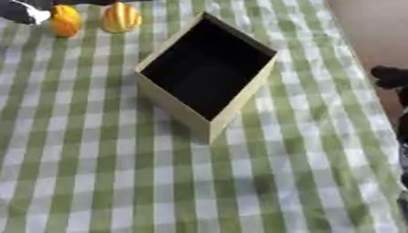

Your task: Pick up objects on the table and place them in the box.

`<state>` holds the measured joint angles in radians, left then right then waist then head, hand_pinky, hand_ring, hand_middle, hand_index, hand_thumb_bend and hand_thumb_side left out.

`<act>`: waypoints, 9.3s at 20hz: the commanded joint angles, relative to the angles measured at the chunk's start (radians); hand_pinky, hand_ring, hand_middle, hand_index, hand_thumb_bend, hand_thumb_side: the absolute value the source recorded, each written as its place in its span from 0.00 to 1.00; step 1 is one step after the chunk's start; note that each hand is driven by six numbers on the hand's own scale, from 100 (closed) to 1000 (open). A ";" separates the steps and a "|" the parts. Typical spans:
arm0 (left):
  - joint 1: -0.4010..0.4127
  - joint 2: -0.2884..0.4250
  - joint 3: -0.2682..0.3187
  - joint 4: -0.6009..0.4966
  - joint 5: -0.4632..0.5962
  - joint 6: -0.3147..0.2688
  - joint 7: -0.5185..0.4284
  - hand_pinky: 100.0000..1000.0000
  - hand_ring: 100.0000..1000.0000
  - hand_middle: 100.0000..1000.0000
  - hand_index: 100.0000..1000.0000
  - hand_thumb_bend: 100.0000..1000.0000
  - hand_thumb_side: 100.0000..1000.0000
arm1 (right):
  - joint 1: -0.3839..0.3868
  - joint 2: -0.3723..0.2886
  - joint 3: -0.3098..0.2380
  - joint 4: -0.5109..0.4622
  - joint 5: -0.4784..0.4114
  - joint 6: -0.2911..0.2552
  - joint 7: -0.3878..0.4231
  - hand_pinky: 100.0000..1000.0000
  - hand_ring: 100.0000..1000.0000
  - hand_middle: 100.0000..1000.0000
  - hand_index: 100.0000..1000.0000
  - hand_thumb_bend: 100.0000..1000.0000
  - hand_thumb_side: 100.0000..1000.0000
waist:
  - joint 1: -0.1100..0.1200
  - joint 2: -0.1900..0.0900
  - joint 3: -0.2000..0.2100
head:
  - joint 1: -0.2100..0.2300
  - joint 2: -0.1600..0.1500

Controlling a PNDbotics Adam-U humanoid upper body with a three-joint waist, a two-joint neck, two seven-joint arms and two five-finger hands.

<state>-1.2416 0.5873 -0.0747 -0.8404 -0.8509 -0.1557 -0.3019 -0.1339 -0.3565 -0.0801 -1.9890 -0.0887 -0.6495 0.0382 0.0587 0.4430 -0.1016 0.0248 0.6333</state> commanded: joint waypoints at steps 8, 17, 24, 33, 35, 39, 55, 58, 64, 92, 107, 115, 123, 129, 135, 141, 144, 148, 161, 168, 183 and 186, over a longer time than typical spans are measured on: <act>-0.050 0.008 0.046 0.021 -0.147 0.118 0.095 0.78 0.83 0.80 0.91 0.33 0.00 | -0.029 -0.002 0.008 -0.011 0.016 0.009 0.017 0.85 0.75 0.58 0.75 0.00 0.49 | 0.014 0.014 -0.026 | 0.035 -0.040; -0.066 0.011 0.064 0.046 -0.185 0.167 0.134 0.78 0.83 0.80 0.91 0.34 0.00 | -0.051 0.013 0.016 -0.011 0.027 0.017 0.027 0.85 0.75 0.57 0.75 0.00 0.49 | 0.028 0.055 -0.048 | 0.076 -0.064; -0.077 0.012 0.064 0.056 -0.224 0.191 0.069 0.76 0.82 0.79 0.90 0.38 0.00 | -0.051 0.025 0.019 -0.011 0.039 0.027 0.027 0.85 0.75 0.57 0.75 0.00 0.49 | 0.026 0.070 -0.033 | 0.073 -0.064; -0.069 0.010 0.070 0.074 -0.267 0.231 0.025 0.75 0.82 0.79 0.90 0.41 0.00 | -0.051 0.030 0.021 -0.011 0.040 0.033 0.023 0.85 0.75 0.57 0.75 0.00 0.50 | 0.028 0.071 -0.035 | 0.077 -0.061; -0.069 0.011 0.070 0.073 -0.275 0.240 0.020 0.75 0.82 0.78 0.90 0.42 0.00 | -0.051 0.032 0.021 -0.011 0.040 0.037 0.023 0.85 0.75 0.57 0.75 0.00 0.50 | 0.029 0.070 -0.033 | 0.079 -0.058; -0.070 0.009 0.072 0.073 -0.288 0.254 0.018 0.74 0.81 0.77 0.88 0.35 0.00 | -0.052 0.034 0.022 -0.011 0.041 0.042 0.023 0.85 0.75 0.57 0.75 0.00 0.50 | 0.030 0.072 -0.031 | 0.082 -0.059; -0.058 0.012 0.033 0.012 -0.246 0.221 0.023 0.59 0.64 0.56 0.73 0.00 0.00 | -0.040 0.035 0.018 -0.011 0.036 0.055 0.013 0.86 0.75 0.57 0.75 0.00 0.50 | 0.023 0.049 -0.016 | 0.067 -0.038; -0.044 0.022 0.003 -0.055 -0.231 0.186 0.008 0.59 0.64 0.56 0.74 0.03 0.00 | -0.034 0.031 0.017 -0.011 0.031 0.054 0.009 0.85 0.75 0.57 0.75 0.00 0.50 | 0.019 0.034 -0.005 | 0.059 -0.028; 0.024 0.071 -0.078 -0.272 -0.139 0.128 -0.038 0.59 0.64 0.57 0.74 0.04 0.00 | -0.021 0.018 0.012 -0.011 0.014 0.051 0.004 0.85 0.75 0.57 0.75 0.00 0.50 | 0.007 -0.002 0.024 | 0.038 -0.007; 0.338 -0.043 -0.398 -1.160 0.211 0.107 -0.205 0.58 0.59 0.54 0.72 0.00 0.00 | 0.004 0.004 -0.021 -0.011 -0.033 0.037 -0.037 0.85 0.75 0.58 0.76 0.00 0.50 | -0.025 -0.083 0.072 | -0.029 0.017; 0.271 -0.172 -0.326 -1.075 0.140 0.173 -0.115 0.59 0.57 0.53 0.72 0.00 0.00 | 0.005 0.015 -0.013 -0.011 -0.028 0.053 -0.033 0.85 0.75 0.58 0.76 0.00 0.50 | -0.021 -0.084 0.065 | -0.052 0.043; 0.176 -0.219 -0.330 -0.853 0.251 0.100 -0.167 0.60 0.57 0.53 0.73 0.00 0.00 | 0.003 0.018 -0.013 -0.011 -0.033 0.062 -0.034 0.85 0.75 0.58 0.76 0.00 0.50 | -0.013 -0.085 0.047 | -0.043 0.049; 0.160 -0.289 -0.342 -0.669 0.178 0.047 -0.165 0.60 0.59 0.54 0.74 0.00 0.00 | -0.004 0.026 -0.010 -0.011 -0.030 0.068 -0.033 0.85 0.75 0.58 0.75 0.00 0.50 | -0.013 -0.074 0.032 | -0.034 0.043; 0.161 -0.314 -0.333 -0.558 0.048 0.036 -0.138 0.67 0.68 0.64 0.83 0.00 0.00 | -0.005 0.029 -0.007 -0.011 -0.031 0.068 -0.031 0.85 0.75 0.58 0.75 0.00 0.50 | -0.014 -0.070 0.031 | -0.029 0.042; 0.161 -0.319 -0.326 -0.539 -0.006 -0.006 -0.145 0.74 0.79 0.76 0.90 0.20 0.21 | -0.006 0.033 -0.006 -0.011 -0.030 0.072 -0.032 0.85 0.75 0.58 0.75 0.00 0.51 | -0.016 -0.068 0.032 | -0.031 0.043; 0.162 -0.319 -0.311 -0.545 -0.026 -0.017 -0.149 0.75 0.81 0.78 0.92 0.31 0.46 | -0.006 0.035 -0.003 -0.011 -0.030 0.077 -0.028 0.85 0.75 0.58 0.75 0.00 0.51 | -0.016 -0.070 0.035 | -0.033 0.044; 0.162 -0.321 -0.304 -0.549 -0.021 -0.010 -0.147 0.76 0.82 0.79 0.93 0.32 0.48 | -0.004 0.035 -0.003 -0.011 -0.030 0.077 -0.027 0.85 0.75 0.58 0.75 0.00 0.50 | -0.018 -0.071 0.036 | -0.032 0.045; 0.162 -0.322 -0.301 -0.557 -0.011 -0.012 -0.154 0.77 0.83 0.80 0.94 0.40 0.56 | -0.002 0.037 -0.002 -0.011 -0.030 0.079 -0.026 0.85 0.75 0.58 0.75 0.00 0.50 | -0.020 -0.072 0.036 | -0.031 0.044; 0.157 -0.321 -0.281 -0.598 0.019 -0.006 -0.162 0.78 0.85 0.80 0.94 0.47 0.71 | -0.002 0.036 -0.002 -0.011 -0.037 0.082 -0.025 0.85 0.75 0.58 0.75 0.00 0.51 | -0.021 -0.078 0.034 | -0.030 0.038; 0.128 -0.301 -0.260 -0.630 0.150 0.054 -0.188 0.77 0.83 0.79 0.93 0.34 0.76 | -0.003 0.033 -0.003 -0.011 -0.041 0.081 -0.025 0.85 0.75 0.58 0.75 0.00 0.51 | -0.019 -0.080 0.034 | -0.031 0.049; 0.078 -0.123 -0.142 -0.568 0.093 0.170 -0.073 0.77 0.83 0.79 0.89 0.34 0.60 | 0.000 0.017 -0.007 -0.011 -0.031 0.065 -0.028 0.85 0.75 0.58 0.75 0.00 0.50 | -0.002 -0.076 0.031 | -0.036 0.033; 0.073 -0.100 -0.125 -0.493 0.044 0.167 -0.032 0.77 0.84 0.79 0.89 0.36 0.58 | -0.002 0.012 -0.009 -0.011 -0.028 0.055 -0.033 0.85 0.75 0.58 0.75 0.00 0.50 | 0.002 -0.071 0.024 | -0.030 0.018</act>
<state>-1.1409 0.4518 -0.2196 -1.3507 -0.7855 0.0102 -0.3543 -0.1313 -0.3205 -0.0797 -1.9890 -0.1224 -0.5882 0.0075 0.0642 0.3905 -0.0787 -0.0092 0.6661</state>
